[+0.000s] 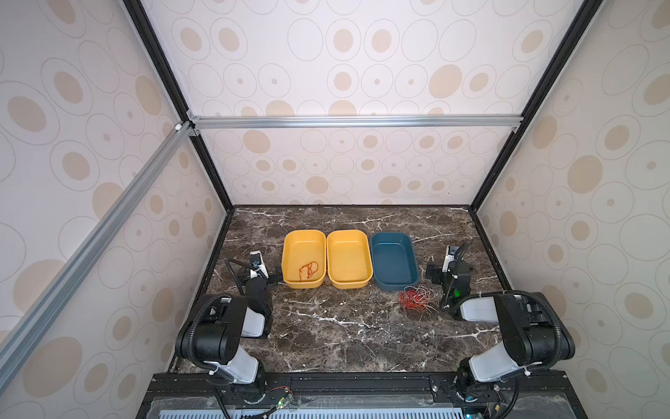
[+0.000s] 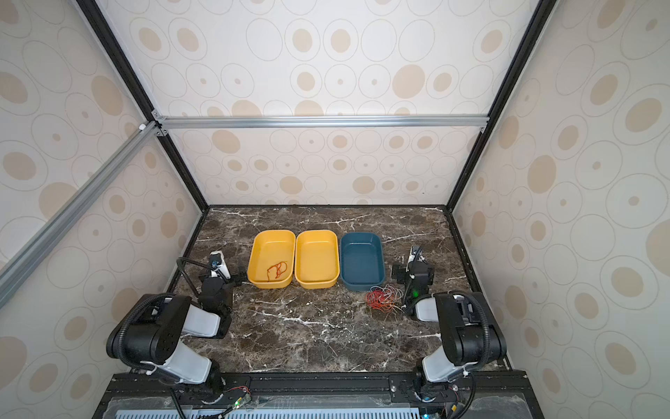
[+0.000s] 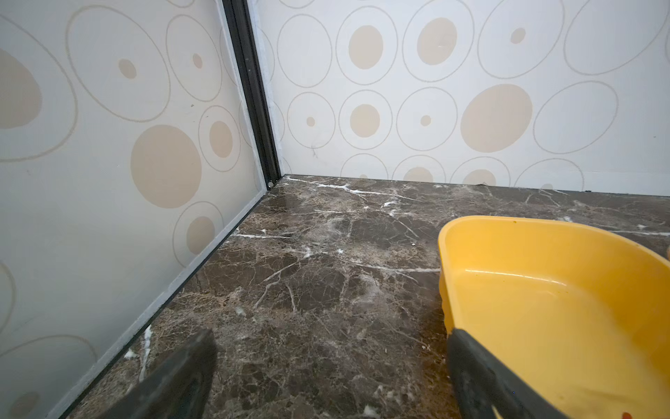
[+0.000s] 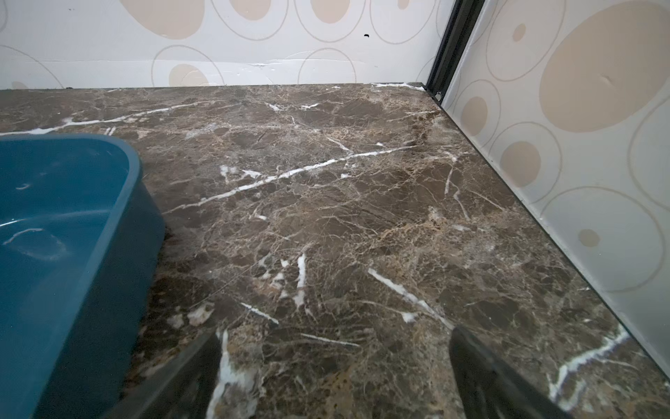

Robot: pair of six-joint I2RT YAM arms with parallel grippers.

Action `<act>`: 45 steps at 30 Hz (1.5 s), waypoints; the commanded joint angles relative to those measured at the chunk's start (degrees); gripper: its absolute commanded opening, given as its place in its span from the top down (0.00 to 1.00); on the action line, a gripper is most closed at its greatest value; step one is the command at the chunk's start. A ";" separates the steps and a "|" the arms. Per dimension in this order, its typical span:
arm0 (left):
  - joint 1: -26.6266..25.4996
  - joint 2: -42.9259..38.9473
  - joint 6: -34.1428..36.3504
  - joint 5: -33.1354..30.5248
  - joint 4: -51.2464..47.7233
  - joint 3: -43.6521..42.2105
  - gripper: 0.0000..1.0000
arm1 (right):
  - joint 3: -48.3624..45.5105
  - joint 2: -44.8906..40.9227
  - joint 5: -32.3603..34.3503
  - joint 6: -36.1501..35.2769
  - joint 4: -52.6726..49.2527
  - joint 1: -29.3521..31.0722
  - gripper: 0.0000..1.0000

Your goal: Untangle the cables

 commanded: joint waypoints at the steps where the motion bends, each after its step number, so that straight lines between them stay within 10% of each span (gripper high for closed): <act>1: 0.25 0.31 0.83 -0.14 1.98 0.01 0.01 | 0.61 -0.34 0.22 -0.66 -0.03 0.27 0.00; 30: 0.30 -0.39 0.47 -0.88 2.59 -0.59 0.01 | 0.03 -0.81 1.16 0.10 1.80 0.13 0.00; 45: -1.22 -23.44 -7.03 6.79 -42.12 15.62 0.01 | 13.37 -20.90 -8.32 13.68 -46.32 -0.25 0.10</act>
